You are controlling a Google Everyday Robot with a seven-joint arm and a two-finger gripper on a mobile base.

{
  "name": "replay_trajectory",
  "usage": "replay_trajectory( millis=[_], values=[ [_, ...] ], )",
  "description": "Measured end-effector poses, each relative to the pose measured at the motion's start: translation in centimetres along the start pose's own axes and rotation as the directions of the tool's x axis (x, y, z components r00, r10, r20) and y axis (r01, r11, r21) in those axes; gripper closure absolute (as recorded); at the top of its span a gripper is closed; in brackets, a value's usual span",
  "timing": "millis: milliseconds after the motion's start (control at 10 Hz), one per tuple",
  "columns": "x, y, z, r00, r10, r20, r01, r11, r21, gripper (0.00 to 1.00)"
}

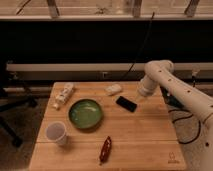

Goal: Knock the eraser over

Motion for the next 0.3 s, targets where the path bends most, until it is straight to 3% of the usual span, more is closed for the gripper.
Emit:
replay_trajectory(
  millis=[300],
  values=[
    [-0.41,0.42,0.31,1.0,-0.008,-0.017,0.008,1.0,-0.003,1.0]
  ],
)
